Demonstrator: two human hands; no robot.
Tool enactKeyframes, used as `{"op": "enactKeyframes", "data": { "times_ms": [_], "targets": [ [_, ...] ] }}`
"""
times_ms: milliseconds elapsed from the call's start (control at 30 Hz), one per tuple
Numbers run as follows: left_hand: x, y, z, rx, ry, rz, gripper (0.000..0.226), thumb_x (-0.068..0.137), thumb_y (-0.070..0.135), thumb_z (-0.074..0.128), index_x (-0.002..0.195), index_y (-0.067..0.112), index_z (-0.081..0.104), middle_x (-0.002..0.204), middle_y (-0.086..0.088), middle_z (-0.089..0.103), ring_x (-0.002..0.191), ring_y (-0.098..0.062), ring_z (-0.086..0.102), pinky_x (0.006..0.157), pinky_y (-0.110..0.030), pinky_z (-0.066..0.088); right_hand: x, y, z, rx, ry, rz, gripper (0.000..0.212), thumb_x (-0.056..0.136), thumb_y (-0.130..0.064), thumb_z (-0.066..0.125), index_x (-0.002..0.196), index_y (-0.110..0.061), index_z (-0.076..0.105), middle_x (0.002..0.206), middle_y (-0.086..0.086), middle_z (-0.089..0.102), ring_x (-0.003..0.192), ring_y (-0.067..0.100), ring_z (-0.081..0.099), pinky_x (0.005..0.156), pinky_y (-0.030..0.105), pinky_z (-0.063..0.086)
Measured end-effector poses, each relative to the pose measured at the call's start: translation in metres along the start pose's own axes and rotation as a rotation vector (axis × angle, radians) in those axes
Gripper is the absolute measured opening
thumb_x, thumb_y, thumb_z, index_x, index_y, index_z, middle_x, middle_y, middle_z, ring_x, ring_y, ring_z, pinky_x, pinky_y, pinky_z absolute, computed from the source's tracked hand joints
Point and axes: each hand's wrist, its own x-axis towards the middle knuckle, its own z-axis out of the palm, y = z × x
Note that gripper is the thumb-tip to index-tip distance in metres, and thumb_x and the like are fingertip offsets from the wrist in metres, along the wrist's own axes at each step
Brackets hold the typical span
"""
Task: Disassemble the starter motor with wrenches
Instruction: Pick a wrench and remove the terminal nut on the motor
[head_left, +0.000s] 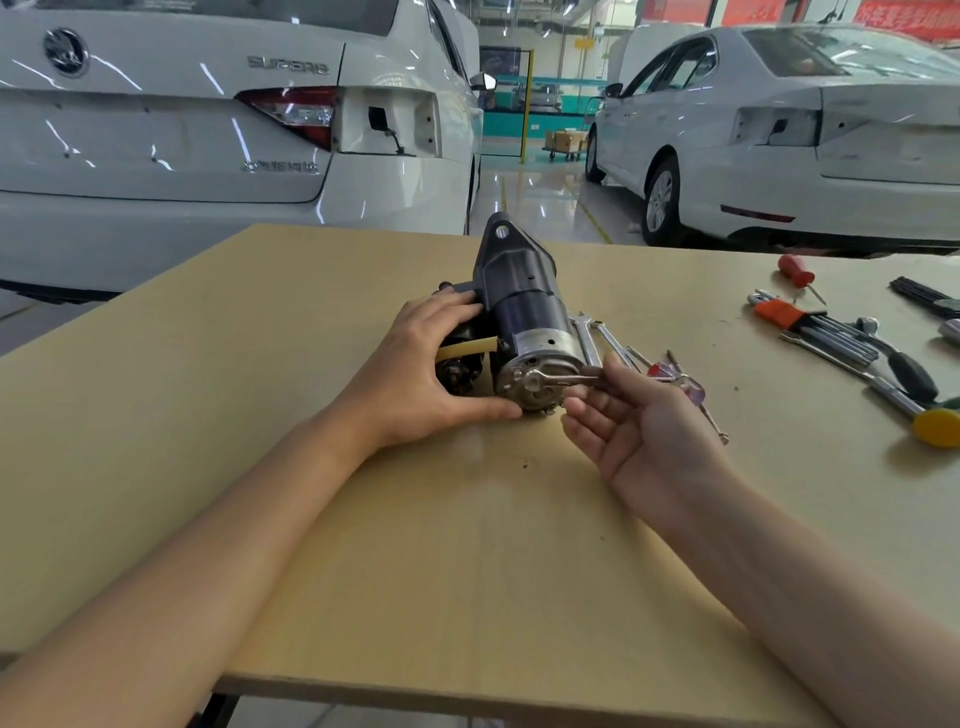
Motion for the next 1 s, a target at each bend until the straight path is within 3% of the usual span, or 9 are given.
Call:
{"op": "enactKeyframes", "data": {
  "times_ms": [333, 667, 800, 1000],
  "targets": [
    [0.0007, 0.0069, 0.0013, -0.045, 0.056, -0.030, 0.105, 0.048, 0.073, 0.065, 0.136, 0.017, 0.054, 0.144, 0.009, 0.046, 0.137, -0.007, 0.033, 0.115, -0.027, 0.029, -0.0011, 0.0000, 0.0035, -0.010, 0.021, -0.029, 0.013, 0.091, -0.010, 0.060, 0.080, -0.002, 0.062, 0.063, 0.013, 0.069, 0.052, 0.018, 0.068, 0.050, 0.026, 0.057],
    [0.0007, 0.0077, 0.0028, -0.052, 0.065, -0.011, 0.098, 0.052, 0.071, 0.066, 0.134, 0.019, 0.056, 0.143, 0.012, 0.047, 0.136, -0.007, 0.034, 0.112, -0.023, 0.029, -0.0052, -0.0020, 0.0038, -0.012, 0.031, -0.007, 0.004, 0.087, -0.001, 0.061, 0.085, 0.001, 0.063, 0.075, 0.020, 0.072, 0.063, 0.024, 0.072, 0.053, 0.030, 0.059],
    [0.0011, 0.0075, 0.0037, -0.073, 0.084, -0.007, 0.091, 0.054, 0.068, 0.068, 0.132, 0.022, 0.057, 0.137, 0.018, 0.046, 0.135, -0.007, 0.035, 0.108, -0.015, 0.027, -0.0043, -0.0006, 0.0022, -0.006, 0.020, -0.004, 0.005, 0.089, -0.001, 0.058, 0.089, 0.002, 0.062, 0.079, 0.022, 0.072, 0.065, 0.026, 0.073, 0.052, 0.030, 0.059],
    [0.0012, 0.0049, 0.0050, -0.058, 0.130, -0.016, 0.077, 0.060, 0.051, 0.083, 0.128, 0.020, 0.062, 0.141, 0.008, 0.052, 0.135, -0.008, 0.039, 0.112, -0.033, 0.036, -0.0042, -0.0020, -0.0001, 0.017, 0.029, 0.028, 0.008, 0.090, 0.000, 0.057, 0.096, 0.003, 0.061, 0.082, 0.023, 0.072, 0.066, 0.026, 0.073, 0.054, 0.032, 0.060]
  ]
}}
